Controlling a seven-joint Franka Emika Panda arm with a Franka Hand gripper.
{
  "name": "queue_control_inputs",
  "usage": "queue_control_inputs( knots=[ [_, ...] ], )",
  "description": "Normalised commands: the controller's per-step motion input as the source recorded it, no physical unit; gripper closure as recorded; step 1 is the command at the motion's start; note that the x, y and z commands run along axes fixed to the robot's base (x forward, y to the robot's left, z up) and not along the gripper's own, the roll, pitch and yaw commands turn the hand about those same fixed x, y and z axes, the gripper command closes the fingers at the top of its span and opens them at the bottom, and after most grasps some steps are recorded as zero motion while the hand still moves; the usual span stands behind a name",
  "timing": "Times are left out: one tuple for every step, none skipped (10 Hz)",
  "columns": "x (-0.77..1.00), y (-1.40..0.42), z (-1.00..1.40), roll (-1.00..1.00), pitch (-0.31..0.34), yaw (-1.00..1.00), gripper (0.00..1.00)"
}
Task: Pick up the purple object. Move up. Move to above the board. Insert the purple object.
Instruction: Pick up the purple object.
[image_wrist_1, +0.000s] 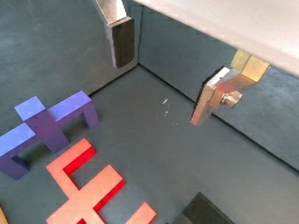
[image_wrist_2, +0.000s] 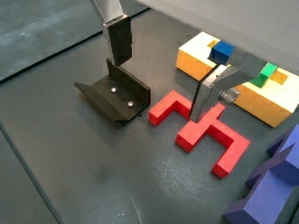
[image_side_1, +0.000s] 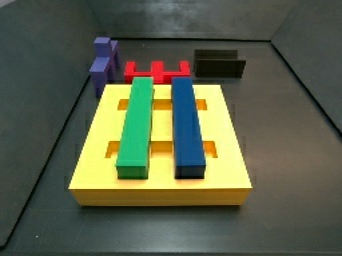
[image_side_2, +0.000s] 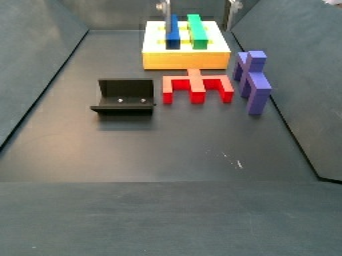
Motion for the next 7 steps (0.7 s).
queue_control_inputs(
  knots=[
    [0.00,0.00,0.00,0.00,0.000,-0.01,0.00],
    [-0.06,0.00,0.00,-0.04,-0.073,-0.29,0.00],
    [-0.39,0.00,0.00,-0.03,-0.180,-0.25,0.00],
    [-0.56,-0.08,0.00,-0.01,-0.234,-0.27,0.00],
    [-0.57,-0.24,0.00,0.00,-0.247,-0.27,0.00],
    [-0.61,-0.30,0.00,0.00,-0.246,-0.26,0.00],
    [-0.57,-0.35,-0.04,0.00,-0.210,-0.29,0.00]
  ],
)
